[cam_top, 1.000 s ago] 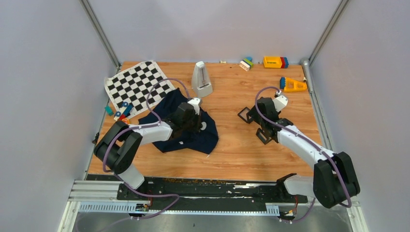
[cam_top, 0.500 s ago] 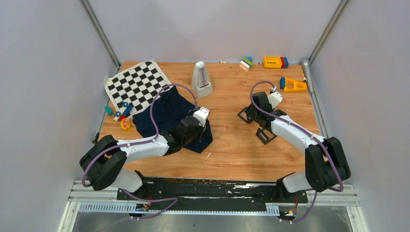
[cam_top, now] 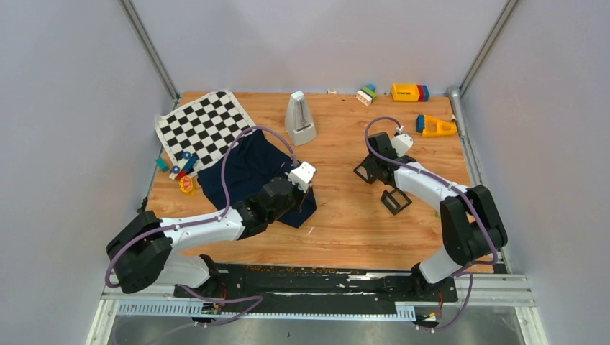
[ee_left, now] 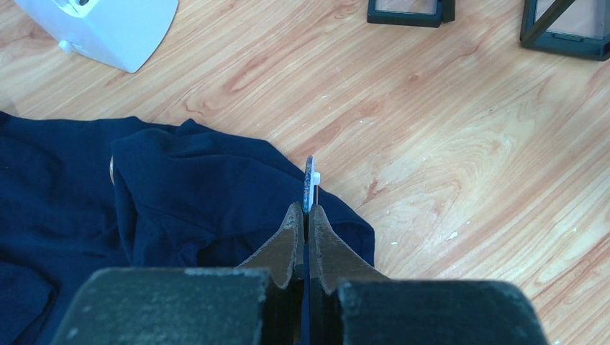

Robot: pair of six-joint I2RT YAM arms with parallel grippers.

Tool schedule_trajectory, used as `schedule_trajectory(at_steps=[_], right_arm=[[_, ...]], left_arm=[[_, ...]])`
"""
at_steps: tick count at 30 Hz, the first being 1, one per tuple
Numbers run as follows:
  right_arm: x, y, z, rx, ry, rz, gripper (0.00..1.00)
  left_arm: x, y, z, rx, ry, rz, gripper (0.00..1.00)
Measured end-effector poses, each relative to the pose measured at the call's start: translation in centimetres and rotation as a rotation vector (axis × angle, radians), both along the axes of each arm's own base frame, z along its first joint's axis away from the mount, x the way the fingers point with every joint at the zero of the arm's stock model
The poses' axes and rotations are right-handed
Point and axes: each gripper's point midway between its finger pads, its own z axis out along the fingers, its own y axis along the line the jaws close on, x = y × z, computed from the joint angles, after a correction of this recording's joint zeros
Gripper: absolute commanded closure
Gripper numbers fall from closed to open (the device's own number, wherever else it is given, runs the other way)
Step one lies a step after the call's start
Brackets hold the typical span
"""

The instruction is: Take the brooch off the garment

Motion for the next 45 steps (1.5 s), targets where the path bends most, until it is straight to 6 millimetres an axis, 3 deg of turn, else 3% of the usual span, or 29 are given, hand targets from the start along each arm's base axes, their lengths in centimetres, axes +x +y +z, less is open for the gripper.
schedule_trajectory(at_steps=[6, 12, 14, 18, 26, 31, 45], right_arm=[[0.1, 0.1, -0.3, -0.006, 0.008, 0.007, 0.91], [-0.3, 1.1, 0.5, 0.024, 0.009, 0.079, 0.91], [-0.6, 1.9, 1.2, 0.046, -0.001, 0.131, 0.98], [-2.2, 3.9, 2.1, 0.107, -0.018, 0.28, 0.99], [-8.1, 8.3, 1.5, 0.24, -0.002, 0.634, 0.96], [-11.7, 10.0, 0.4, 0.293, 0.022, 0.797, 0.96], [-15.8, 13.5, 0.5, 0.282, -0.021, 1.043, 0.94]], left_arm=[[-0.1, 0.0, 0.0, 0.004, -0.005, -0.01, 1.0], [-0.4, -0.3, 0.2, -0.003, -0.007, -0.035, 1.0], [-0.5, -0.5, 0.4, -0.011, -0.015, -0.047, 1.0], [-1.3, -0.7, 0.6, -0.032, -0.041, -0.088, 1.0], [-3.4, -1.9, 0.0, -0.025, -0.176, -0.274, 1.0], [-5.2, -2.1, -2.0, 0.029, -0.287, -0.417, 1.0], [-4.9, -2.8, -2.9, 0.084, -0.367, -0.47, 1.0]])
